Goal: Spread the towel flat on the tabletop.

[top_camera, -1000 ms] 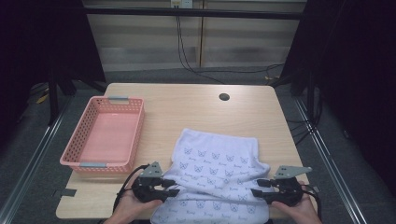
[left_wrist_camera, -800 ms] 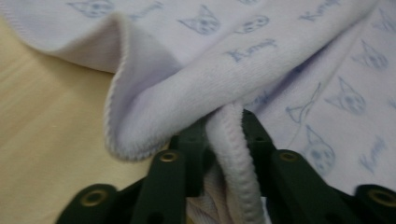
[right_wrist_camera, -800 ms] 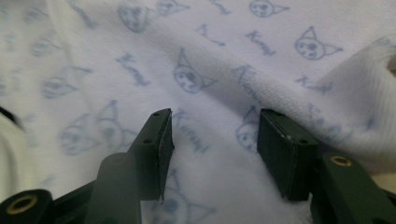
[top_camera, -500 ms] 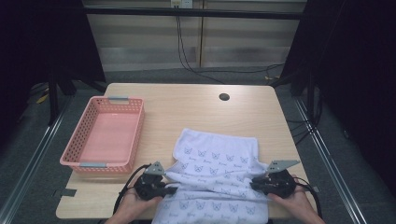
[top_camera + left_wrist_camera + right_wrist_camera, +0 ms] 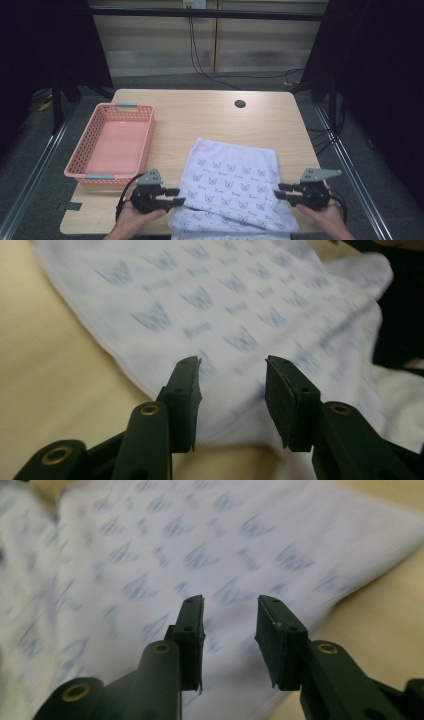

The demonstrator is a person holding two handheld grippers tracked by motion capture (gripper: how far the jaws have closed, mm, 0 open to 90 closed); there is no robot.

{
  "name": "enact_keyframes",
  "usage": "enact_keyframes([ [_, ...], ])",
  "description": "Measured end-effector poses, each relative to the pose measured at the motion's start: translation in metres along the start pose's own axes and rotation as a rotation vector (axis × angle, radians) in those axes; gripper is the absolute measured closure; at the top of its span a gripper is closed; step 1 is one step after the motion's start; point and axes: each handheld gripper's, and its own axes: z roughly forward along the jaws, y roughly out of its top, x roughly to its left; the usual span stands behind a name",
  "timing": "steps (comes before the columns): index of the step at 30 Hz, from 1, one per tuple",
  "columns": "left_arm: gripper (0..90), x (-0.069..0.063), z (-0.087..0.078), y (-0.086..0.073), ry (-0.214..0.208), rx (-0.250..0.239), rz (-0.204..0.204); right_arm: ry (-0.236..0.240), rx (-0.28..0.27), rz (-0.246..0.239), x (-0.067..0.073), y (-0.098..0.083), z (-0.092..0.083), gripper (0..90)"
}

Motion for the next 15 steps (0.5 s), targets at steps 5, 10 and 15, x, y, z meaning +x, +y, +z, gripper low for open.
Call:
enact_keyframes([
  [5, 64.0, 0.025, 0.041, 0.023, 0.051, 0.02, 0.001, -0.123, 0.007, 0.059, -0.058, 0.026, 0.029, 60.0],
  [10, 65.2, 0.024, 0.068, 0.015, 0.068, 0.139, 0.049, -0.147, 0.048, 0.08, -0.076, 0.031, 0.056, 59.8],
  [15, 69.6, 0.015, 0.051, 0.002, 0.089, 0.161, 0.056, -0.164, 0.026, 0.028, -0.065, 0.035, 0.068, 88.3],
])
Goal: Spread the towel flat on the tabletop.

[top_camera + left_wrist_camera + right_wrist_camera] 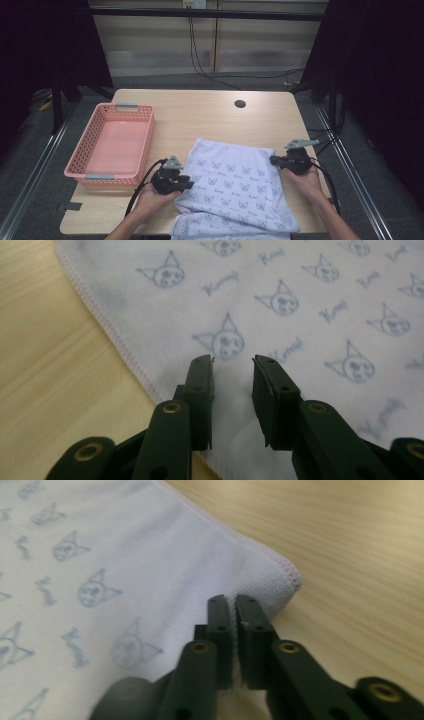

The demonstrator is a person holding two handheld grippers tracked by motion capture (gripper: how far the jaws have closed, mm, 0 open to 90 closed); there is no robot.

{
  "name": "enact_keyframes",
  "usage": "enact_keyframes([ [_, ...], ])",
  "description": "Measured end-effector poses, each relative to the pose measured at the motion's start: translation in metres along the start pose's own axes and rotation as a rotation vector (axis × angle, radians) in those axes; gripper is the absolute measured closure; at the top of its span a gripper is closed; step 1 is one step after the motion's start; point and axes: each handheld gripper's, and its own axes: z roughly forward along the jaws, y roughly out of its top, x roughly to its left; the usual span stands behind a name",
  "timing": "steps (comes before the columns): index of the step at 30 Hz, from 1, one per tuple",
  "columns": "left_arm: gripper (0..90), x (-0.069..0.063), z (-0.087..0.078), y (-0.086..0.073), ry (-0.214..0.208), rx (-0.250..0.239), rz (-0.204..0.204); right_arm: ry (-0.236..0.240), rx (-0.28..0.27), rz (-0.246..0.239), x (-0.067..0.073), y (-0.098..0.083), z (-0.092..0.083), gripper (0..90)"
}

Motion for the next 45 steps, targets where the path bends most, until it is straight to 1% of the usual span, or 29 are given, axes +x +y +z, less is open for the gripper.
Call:
enact_keyframes([
  [2, 69.5, -0.006, -0.008, -0.009, -0.026, 0.01, -0.009, 0.042, -0.031, -0.015, 0.01, 0.004, -0.005, 88.8],
  [3, 69.5, -0.009, -0.012, -0.013, -0.035, 0.018, -0.012, 0.047, -0.038, -0.026, 0.016, 0.006, -0.006, 88.9],
  [5, 69.1, -0.018, -0.019, -0.02, -0.039, 0.038, 0.01, 0.081, -0.048, -0.063, 0.031, 0.008, -0.007, 88.8],
  [6, 68.8, -0.021, -0.021, -0.023, -0.047, 0.036, 0.008, 0.109, -0.048, -0.077, 0.039, 0.008, -0.006, 88.8],
  [8, 68.2, -0.026, -0.026, -0.029, -0.065, 0.041, 0.01, 0.183, -0.024, -0.11, 0.057, 0.005, 0.0, 88.4],
  [9, 67.3, -0.027, -0.027, -0.031, -0.071, 0.025, 0.005, 0.227, 0.03, -0.146, 0.073, 0.0, 0.008, 87.2],
  [10, 66.3, -0.027, -0.027, -0.031, -0.071, 0.025, 0.005, 0.227, 0.03, -0.146, 0.073, 0.0, 0.008, 87.2],
  [11, 64.6, -0.023, -0.028, -0.029, -0.062, 0.013, -0.01, 0.242, 0.07, -0.176, 0.082, -0.007, 0.016, 82.2],
  [12, 63.6, -0.023, -0.028, -0.029, -0.062, 0.013, -0.01, 0.242, 0.07, -0.176, 0.082, -0.007, 0.016, 82.2],
  [14, 62.9, -0.018, -0.027, -0.024, -0.053, -0.016, -0.028, 0.253, 0.061, -0.174, 0.081, -0.005, 0.012, 75.2],
  [16, 62.8, -0.013, -0.027, -0.017, -0.044, -0.047, -0.038, 0.236, -0.001, -0.149, 0.075, 0.0, 0.004, 72.4],
  [17, 62.8, -0.009, -0.026, -0.013, -0.044, -0.061, -0.048, 0.213, -0.051, -0.121, 0.066, 0.005, -0.003, 71.5],
  [19, 62.8, -0.001, -0.021, -0.005, -0.025, -0.072, -0.057, 0.21, -0.066, -0.106, 0.061, 0.007, -0.004, 71.5],
  [20, 62.8, 0.003, -0.017, -0.002, -0.016, -0.076, -0.067, 0.208, -0.066, -0.086, 0.055, 0.009, -0.002, 68.2],
  [22, 62.8, 0.012, -0.011, 0.005, -0.023, -0.096, -0.099, 0.204, -0.053, -0.089, 0.054, 0.01, 0.003, 66.1],
  [24, 62.8, 0.018, -0.006, 0.011, 0.005, -0.096, -0.103, 0.198, -0.017, -0.097, 0.054, 0.01, 0.016, 64.6],
  [26, 62.5, 0.022, -0.002, 0.014, 0.01, -0.108, -0.116, 0.236, 0.015, -0.108, 0.057, 0.008, 0.027, 60.6],
  [27, 62.0, 0.023, -0.001, 0.015, 0.005, -0.113, -0.12, 0.25, 0.036, -0.136, 0.062, 0.006, 0.03, 58.4],
  [29, 61.3, 0.027, 0.001, 0.015, 0.008, -0.121, -0.131, 0.253, 0.035, -0.145, 0.064, 0.006, 0.029, 56.8],
  [30, 60.2, 0.029, 0.001, 0.017, 0.023, -0.12, -0.128, 0.274, 0.035, -0.142, 0.065, 0.006, 0.028, 56.9],
  [33, 59.6, 0.04, 0.003, 0.025, 0.041, -0.167, -0.151, 0.295, 0.05, -0.157, 0.069, 0.003, 0.029, 57.5],
  [34, 58.6, 0.043, 0.005, 0.028, 0.049, -0.172, -0.171, 0.29, 0.05, -0.176, 0.073, 0.002, 0.029, 58.5],
  [36, 58.7, 0.05, 0.009, 0.032, 0.068, -0.181, -0.176, 0.296, 0.053, -0.185, 0.074, 0.001, 0.028, 58.8],
  [38, 58.0, 0.057, 0.014, 0.033, 0.081, -0.196, -0.203, 0.308, 0.055, -0.197, 0.076, 0.0, 0.026, 59.1],
  [39, 56.3, 0.06, 0.016, 0.033, 0.089, -0.184, -0.209, 0.313, 0.056, -0.21, 0.078, -0.001, 0.024, 66.2],
  [40, 56.3, 0.062, 0.018, 0.033, 0.104, -0.186, -0.221, 0.313, 0.056, -0.21, 0.078, -0.001, 0.024, 66.2],
  [43, 55.2, 0.068, 0.02, 0.034, 0.105, -0.184, -0.223, 0.338, 0.059, -0.218, 0.082, -0.003, 0.022, 84.9],
  [44, 54.5, 0.069, 0.021, 0.035, 0.101, -0.186, -0.217, 0.354, 0.054, -0.21, 0.081, -0.003, 0.02, 86.9],
  [45, 54.2, 0.07, 0.023, 0.036, 0.106, -0.177, -0.218, 0.342, 0.048, -0.209, 0.081, -0.002, 0.018, 87.3],
])
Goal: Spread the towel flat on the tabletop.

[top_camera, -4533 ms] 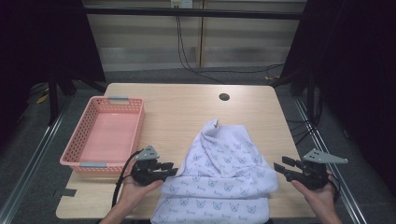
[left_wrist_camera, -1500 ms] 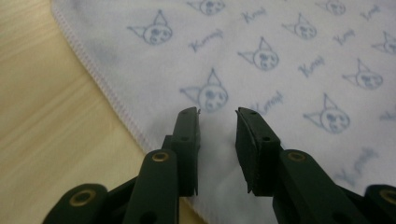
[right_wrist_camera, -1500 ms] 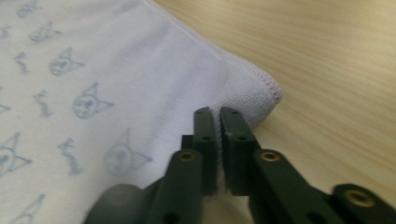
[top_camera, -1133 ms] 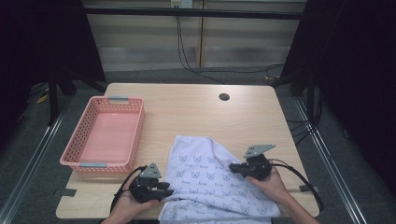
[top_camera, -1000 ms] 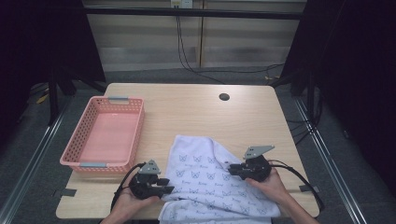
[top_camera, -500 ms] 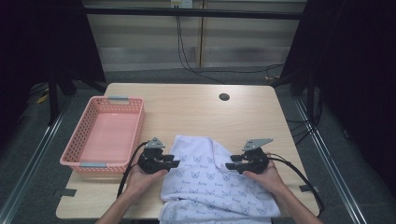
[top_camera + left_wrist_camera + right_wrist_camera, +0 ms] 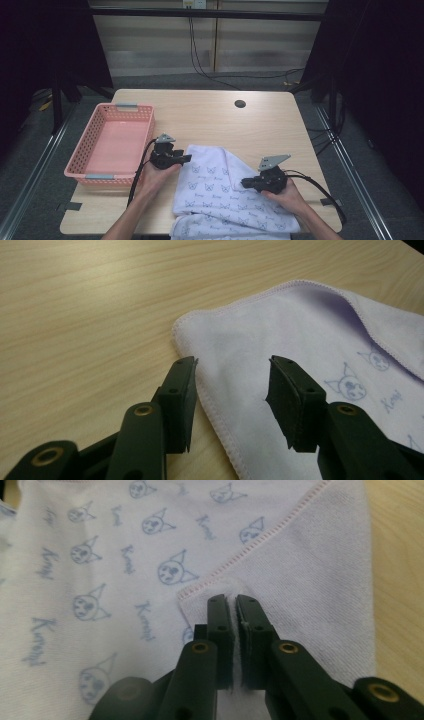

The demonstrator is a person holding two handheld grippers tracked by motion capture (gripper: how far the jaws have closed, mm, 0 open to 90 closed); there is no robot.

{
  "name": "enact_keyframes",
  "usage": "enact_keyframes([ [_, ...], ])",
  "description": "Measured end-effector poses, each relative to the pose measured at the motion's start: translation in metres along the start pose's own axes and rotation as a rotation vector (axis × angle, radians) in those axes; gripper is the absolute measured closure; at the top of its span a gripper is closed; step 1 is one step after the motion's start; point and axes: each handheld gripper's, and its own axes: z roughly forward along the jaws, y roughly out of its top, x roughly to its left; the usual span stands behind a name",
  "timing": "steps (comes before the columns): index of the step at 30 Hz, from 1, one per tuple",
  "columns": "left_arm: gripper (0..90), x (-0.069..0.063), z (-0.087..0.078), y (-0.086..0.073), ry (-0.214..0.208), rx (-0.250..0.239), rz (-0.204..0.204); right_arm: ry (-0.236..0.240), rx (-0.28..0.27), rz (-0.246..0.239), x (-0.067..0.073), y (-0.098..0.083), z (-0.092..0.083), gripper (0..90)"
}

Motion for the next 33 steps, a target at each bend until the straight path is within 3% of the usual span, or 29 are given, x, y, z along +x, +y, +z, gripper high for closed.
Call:
enact_keyframes([
  [3, 53.6, 0.002, 0.008, 0.0, 0.011, 0.001, -0.005, -0.018, -0.039, 0.023, -0.001, 0.001, -0.01, 88.0],
  [6, 55.7, -0.001, 0.015, 0.002, 0.022, 0.017, 0.027, -0.063, -0.093, 0.054, -0.006, 0.002, -0.023, 88.1],
  [7, 59.0, -0.002, 0.017, 0.003, 0.02, 0.024, 0.027, -0.083, -0.115, 0.071, -0.009, 0.002, -0.027, 88.1],
  [9, 79.8, -0.006, 0.018, 0.004, 0.025, 0.038, 0.048, -0.115, -0.154, 0.103, -0.015, 0.001, -0.037, 88.1],
  [10, 86.1, -0.006, 0.019, 0.004, 0.004, 0.038, 0.043, -0.116, -0.182, 0.131, -0.02, 0.0, -0.042, 88.2],
  [12, 86.7, -0.007, 0.015, 0.005, 0.019, 0.026, 0.053, -0.135, -0.244, 0.179, -0.027, -0.002, -0.055, 88.2],
  [15, 86.8, -0.006, -0.005, 0.012, -0.014, -0.047, 0.044, -0.195, -0.314, 0.213, -0.034, -0.003, -0.076, 88.4],
  [16, 86.9, -0.007, -0.02, 0.019, -0.022, -0.098, 0.042, -0.222, -0.357, 0.222, -0.036, -0.002, -0.089, 88.5],
  [17, 87.0, -0.007, -0.02, 0.019, -0.022, -0.098, 0.042, -0.222, -0.357, 0.222, -0.036, -0.002, -0.089, 88.5],
  [18, 87.0, -0.009, -0.035, 0.026, -0.012, -0.127, 0.059, -0.245, -0.395, 0.223, -0.037, 0.001, -0.099, 88.5],
  [19, 87.0, -0.009, -0.035, 0.026, -0.012, -0.127, 0.059, -0.245, -0.395, 0.223, -0.037, 0.001, -0.099, 88.5],
  [20, 87.0, -0.011, -0.051, 0.035, -0.01, -0.175, 0.06, -0.271, -0.433, 0.217, -0.036, 0.006, -0.109, 88.5],
  [21, 87.0, -0.011, -0.051, 0.035, -0.01, -0.175, 0.06, -0.271, -0.433, 0.217, -0.036, 0.006, -0.109, 88.5],
  [22, 87.0, -0.011, -0.059, 0.04, -0.03, -0.199, 0.048, -0.295, -0.468, 0.203, -0.035, 0.014, -0.12, 88.5],
  [24, 87.0, -0.013, -0.073, 0.051, -0.016, -0.234, 0.08, -0.305, -0.488, 0.201, -0.034, 0.019, -0.126, 88.5],
  [26, 86.9, -0.016, -0.085, 0.06, -0.034, -0.272, 0.079, -0.323, -0.527, 0.186, -0.034, 0.03, -0.137, 88.5],
  [28, 87.0, -0.021, -0.093, 0.068, -0.033, -0.293, 0.103, -0.358, -0.582, 0.165, -0.034, 0.047, -0.153, 88.5],
  [33, 87.0, -0.025, -0.11, 0.092, -0.021, -0.344, 0.135, -0.389, -0.644, 0.157, -0.038, 0.067, -0.167, 88.5],
])
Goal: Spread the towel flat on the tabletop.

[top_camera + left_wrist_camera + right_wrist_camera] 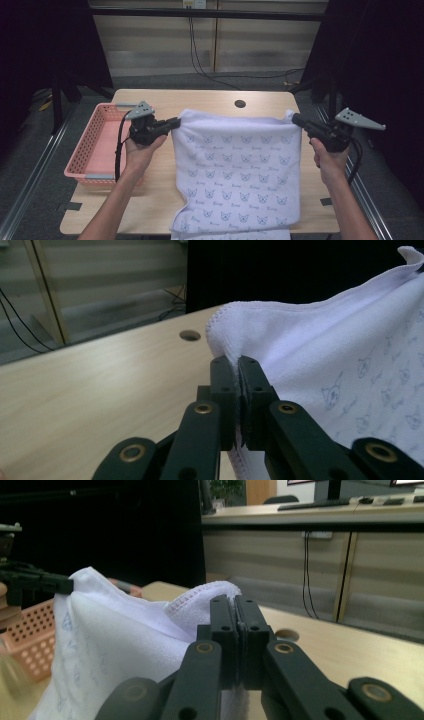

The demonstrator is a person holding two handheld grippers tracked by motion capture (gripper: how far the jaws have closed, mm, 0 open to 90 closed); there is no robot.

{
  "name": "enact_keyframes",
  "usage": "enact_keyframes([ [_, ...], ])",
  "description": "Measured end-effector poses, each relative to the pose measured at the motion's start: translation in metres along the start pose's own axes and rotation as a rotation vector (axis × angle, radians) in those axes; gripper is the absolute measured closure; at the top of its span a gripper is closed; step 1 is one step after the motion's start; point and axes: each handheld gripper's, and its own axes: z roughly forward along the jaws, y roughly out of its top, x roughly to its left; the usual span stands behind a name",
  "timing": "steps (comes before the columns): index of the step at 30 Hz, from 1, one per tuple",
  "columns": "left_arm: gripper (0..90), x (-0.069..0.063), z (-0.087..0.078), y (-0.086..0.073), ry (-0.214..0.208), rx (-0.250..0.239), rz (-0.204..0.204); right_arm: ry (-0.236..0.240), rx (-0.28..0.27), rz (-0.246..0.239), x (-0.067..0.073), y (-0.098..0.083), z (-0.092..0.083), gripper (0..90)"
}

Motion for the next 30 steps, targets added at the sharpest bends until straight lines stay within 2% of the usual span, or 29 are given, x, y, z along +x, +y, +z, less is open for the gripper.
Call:
enact_keyframes([
  [1, 87.0, 0.002, 0.0, 0.012, 0.021, -0.012, 0.008, -0.01, -0.024, -0.006, -0.001, 0.01, 0.004, 88.5],
  [2, 87.0, 0.002, 0.0, 0.012, 0.021, -0.012, 0.008, -0.01, -0.024, -0.006, -0.001, 0.01, 0.004, 88.5],
  [6, 87.0, 0.01, 0.003, 0.037, 0.041, -0.05, 0.002, -0.037, -0.055, -0.011, -0.004, 0.028, 0.015, 88.5],
  [8, 87.0, 0.014, 0.005, 0.048, 0.059, -0.046, 0.01, -0.044, -0.061, -0.013, -0.007, 0.035, 0.02, 88.5],
  [11, 87.0, 0.02, 0.009, 0.059, 0.074, -0.042, 0.019, -0.057, -0.06, -0.011, -0.012, 0.044, 0.03, 88.5],
  [15, 87.0, 0.031, 0.021, 0.066, 0.096, -0.03, -0.006, -0.075, -0.049, -0.006, -0.022, 0.053, 0.047, 88.4],
  [17, 87.0, 0.044, 0.035, 0.064, 0.111, -0.011, -0.034, -0.091, -0.023, 0.007, -0.032, 0.055, 0.064, 88.5],
  [18, 86.9, 0.044, 0.035, 0.064, 0.111, -0.011, -0.034, -0.091, -0.023, 0.007, -0.032, 0.055, 0.064, 88.5],
  [21, 85.7, 0.058, 0.058, 0.054, 0.141, 0.049, -0.046, -0.112, 0.017, 0.017, -0.045, 0.051, 0.085, 88.3],
  [22, 81.5, 0.062, 0.065, 0.05, 0.168, 0.081, -0.048, -0.121, 0.038, 0.022, -0.048, 0.047, 0.092, 88.1],
  [23, 72.6, 0.066, 0.072, 0.044, 0.189, 0.097, -0.075, -0.135, 0.068, 0.022, -0.053, 0.041, 0.1, 87.0],
  [24, 65.6, 0.07, 0.077, 0.038, 0.181, 0.109, -0.096, -0.144, 0.097, 0.034, -0.057, 0.034, 0.107, 81.2],
  [25, 64.2, 0.072, 0.081, 0.032, 0.183, 0.115, -0.108, -0.181, 0.128, 0.031, -0.06, 0.026, 0.114, 71.6],
  [26, 62.6, 0.072, 0.085, 0.027, 0.193, 0.12, -0.114, -0.23, 0.16, 0.036, -0.065, 0.017, 0.118, 70.1],
  [27, 59.3, 0.07, 0.087, 0.023, 0.172, 0.125, -0.121, -0.223, 0.179, 0.061, -0.071, 0.008, 0.12, 70.1],
  [28, 57.7, 0.068, 0.088, 0.021, 0.153, 0.136, -0.11, -0.236, 0.187, 0.07, -0.074, 0.001, 0.12, 69.5],
  [29, 57.7, 0.064, 0.088, 0.019, 0.147, 0.137, -0.104, -0.218, 0.197, 0.076, -0.076, -0.009, 0.117, 66.6],
  [30, 57.7, 0.061, 0.088, 0.017, 0.129, 0.13, -0.1, -0.218, 0.197, 0.076, -0.076, -0.009, 0.117, 66.6],
])
